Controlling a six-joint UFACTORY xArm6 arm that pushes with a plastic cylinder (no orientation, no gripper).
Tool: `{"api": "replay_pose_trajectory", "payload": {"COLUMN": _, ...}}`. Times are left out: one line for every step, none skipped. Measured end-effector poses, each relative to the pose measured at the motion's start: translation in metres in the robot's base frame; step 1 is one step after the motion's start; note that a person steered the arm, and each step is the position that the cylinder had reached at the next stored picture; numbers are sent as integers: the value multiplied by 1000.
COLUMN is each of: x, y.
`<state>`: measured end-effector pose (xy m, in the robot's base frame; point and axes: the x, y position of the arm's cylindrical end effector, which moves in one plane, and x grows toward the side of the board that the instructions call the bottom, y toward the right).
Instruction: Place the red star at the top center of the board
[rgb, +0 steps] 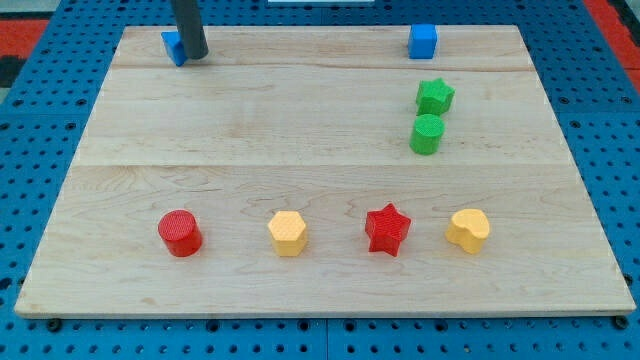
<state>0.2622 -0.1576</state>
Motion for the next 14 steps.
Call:
{"api": "replay_pose_trajectory", "payload": {"x": 57, "y": 56}}
{"api": "replay_pose_trajectory", "payload": {"x": 131, "y": 114}}
{"api": "replay_pose_trajectory", "payload": {"x": 192, "y": 162}}
{"api": "replay_pose_trajectory", "payload": {"x": 210, "y": 202}}
{"api": "replay_pose_trajectory", "payload": {"x": 211, "y": 241}}
{"api": "replay_pose_trajectory", "payload": {"x": 223, "y": 262}}
{"api": "replay_pose_trajectory", "payload": {"x": 240, "y": 267}}
{"api": "replay_pose_trajectory", "payload": {"x": 258, "y": 266}}
{"api": "replay_pose_trajectory", "payload": {"x": 271, "y": 251}}
{"api": "replay_pose_trajectory", "payload": {"x": 289, "y": 249}}
{"api": "replay_pose_trajectory", "payload": {"x": 307, "y": 249}}
{"api": "replay_pose_trajectory", "payload": {"x": 302, "y": 227}}
{"api": "replay_pose_trajectory", "payload": {"x": 251, "y": 216}}
{"api": "replay_pose_trajectory", "payload": {"x": 249, "y": 195}}
